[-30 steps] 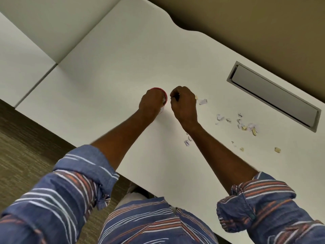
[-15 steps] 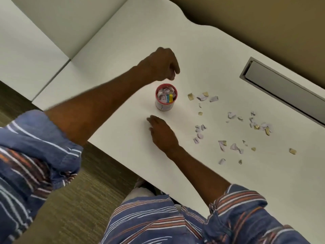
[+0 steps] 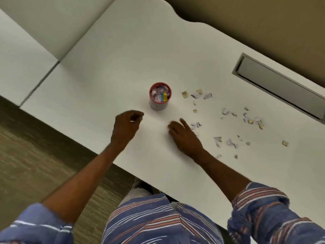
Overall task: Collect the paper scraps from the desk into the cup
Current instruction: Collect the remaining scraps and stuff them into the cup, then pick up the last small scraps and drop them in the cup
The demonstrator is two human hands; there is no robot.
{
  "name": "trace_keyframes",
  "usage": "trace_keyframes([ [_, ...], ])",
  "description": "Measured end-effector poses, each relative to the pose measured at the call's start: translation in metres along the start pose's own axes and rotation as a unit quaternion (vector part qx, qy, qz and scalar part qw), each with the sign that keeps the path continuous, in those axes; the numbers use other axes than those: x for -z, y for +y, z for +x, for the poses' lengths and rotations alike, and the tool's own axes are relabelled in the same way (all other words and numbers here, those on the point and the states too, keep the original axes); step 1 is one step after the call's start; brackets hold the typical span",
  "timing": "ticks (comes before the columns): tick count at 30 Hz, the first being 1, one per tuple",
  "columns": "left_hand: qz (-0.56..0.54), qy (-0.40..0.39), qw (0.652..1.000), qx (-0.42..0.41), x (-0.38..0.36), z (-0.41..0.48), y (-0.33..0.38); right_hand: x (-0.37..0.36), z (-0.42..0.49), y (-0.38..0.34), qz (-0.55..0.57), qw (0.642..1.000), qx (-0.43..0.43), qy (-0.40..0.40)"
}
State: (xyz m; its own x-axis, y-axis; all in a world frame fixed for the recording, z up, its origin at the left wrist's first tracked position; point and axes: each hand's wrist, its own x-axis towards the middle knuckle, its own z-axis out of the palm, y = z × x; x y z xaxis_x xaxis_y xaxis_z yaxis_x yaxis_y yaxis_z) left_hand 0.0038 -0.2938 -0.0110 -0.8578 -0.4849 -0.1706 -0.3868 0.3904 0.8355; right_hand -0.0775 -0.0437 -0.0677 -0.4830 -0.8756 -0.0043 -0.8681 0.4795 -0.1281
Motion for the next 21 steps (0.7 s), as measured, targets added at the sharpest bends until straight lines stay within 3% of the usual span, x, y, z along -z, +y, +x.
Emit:
trace_keyframes([
  [2,0.005,-0.059,0.998,-0.008,-0.03,-0.01,-0.002,0.008,-0.027,0.03,-0.023,0.999,-0.037,0.009],
  [6,0.03,-0.18,0.981,-0.063,-0.091,-0.016,0.026,0.02,-0.046,0.056,0.034,0.984,-0.145,-0.095],
  [10,0.099,-0.246,0.954,-0.139,-0.139,-0.013,0.058,0.014,-0.084,0.057,0.045,0.989,-0.091,-0.106],
  [12,0.134,-0.252,0.947,-0.147,-0.158,-0.006,0.069,0.011,-0.117,0.06,0.044,0.986,-0.11,-0.115],
  [17,0.168,-0.206,0.951,-0.16,-0.189,0.021,0.092,0.014,-0.195,0.082,0.001,0.97,-0.239,0.036],
  [21,0.251,-0.127,0.94,-0.194,-0.199,0.054,0.101,0.014,-0.215,0.078,0.113,0.87,-0.478,0.052],
])
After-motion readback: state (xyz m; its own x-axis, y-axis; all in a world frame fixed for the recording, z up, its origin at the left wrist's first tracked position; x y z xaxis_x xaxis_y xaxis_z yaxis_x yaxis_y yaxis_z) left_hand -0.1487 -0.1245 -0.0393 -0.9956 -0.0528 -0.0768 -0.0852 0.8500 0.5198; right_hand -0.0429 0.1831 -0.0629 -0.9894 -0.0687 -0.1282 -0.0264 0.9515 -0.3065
